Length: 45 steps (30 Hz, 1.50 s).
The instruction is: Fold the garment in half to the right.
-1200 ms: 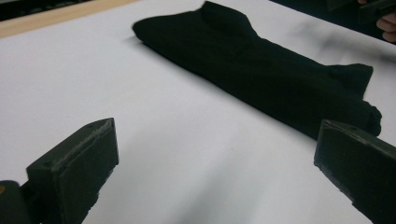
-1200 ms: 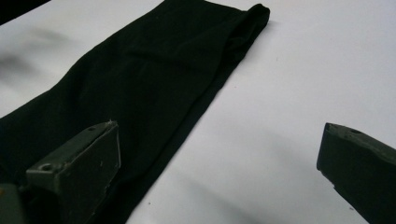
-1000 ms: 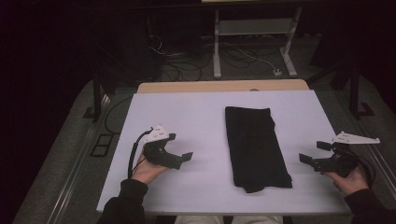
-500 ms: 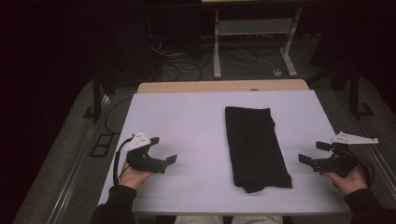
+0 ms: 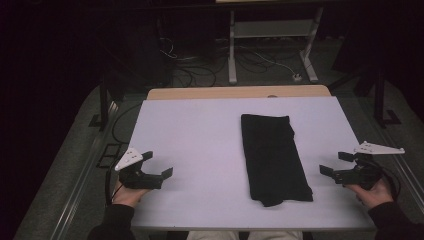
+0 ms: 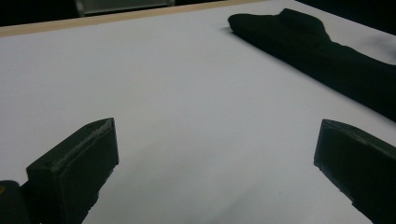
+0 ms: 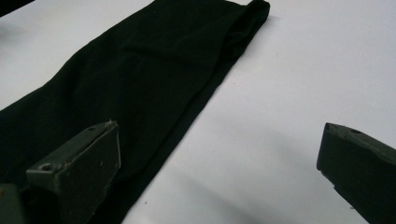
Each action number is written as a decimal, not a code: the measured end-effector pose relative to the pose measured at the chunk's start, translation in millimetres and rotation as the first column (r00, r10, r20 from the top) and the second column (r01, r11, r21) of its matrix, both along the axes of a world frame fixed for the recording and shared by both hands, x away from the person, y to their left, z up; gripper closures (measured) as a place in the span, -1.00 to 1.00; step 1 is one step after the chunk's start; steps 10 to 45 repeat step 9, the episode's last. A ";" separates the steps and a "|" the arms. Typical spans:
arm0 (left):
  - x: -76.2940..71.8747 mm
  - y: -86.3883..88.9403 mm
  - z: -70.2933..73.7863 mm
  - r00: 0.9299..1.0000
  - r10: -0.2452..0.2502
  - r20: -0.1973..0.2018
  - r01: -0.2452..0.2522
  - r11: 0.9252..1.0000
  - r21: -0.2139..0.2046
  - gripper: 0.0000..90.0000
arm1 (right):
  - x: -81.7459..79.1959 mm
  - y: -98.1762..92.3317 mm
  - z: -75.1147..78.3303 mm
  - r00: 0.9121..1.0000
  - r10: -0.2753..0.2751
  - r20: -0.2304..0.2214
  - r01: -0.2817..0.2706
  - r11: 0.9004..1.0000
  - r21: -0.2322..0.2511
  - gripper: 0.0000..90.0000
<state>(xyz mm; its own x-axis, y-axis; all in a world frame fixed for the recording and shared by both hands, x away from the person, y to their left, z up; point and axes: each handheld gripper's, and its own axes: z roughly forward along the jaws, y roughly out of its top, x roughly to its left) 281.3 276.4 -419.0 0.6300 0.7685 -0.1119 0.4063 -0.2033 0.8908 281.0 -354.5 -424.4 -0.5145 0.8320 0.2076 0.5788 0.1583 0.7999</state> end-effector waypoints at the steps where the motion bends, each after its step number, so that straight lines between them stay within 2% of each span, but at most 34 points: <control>1: -1.1 2.7 -1.0 1.000 0.008 0.000 -0.008 1.000 0.001 -1.00 | 0.0 0.1 0.0 1.000 0.000 0.000 0.000 1.000 -0.001 -1.00; 9: -9.1 19.0 -3.8 0.998 0.067 -0.021 -0.068 0.998 -0.015 -1.00 | 0.4 1.3 -0.2 1.000 0.002 0.006 -0.002 1.000 -0.007 -1.00; 45: -9.1 19.0 -3.8 0.998 0.067 -0.021 -0.068 0.998 -0.015 -1.00 | 0.4 1.3 -0.2 1.000 0.002 0.006 -0.002 1.000 -0.007 -1.00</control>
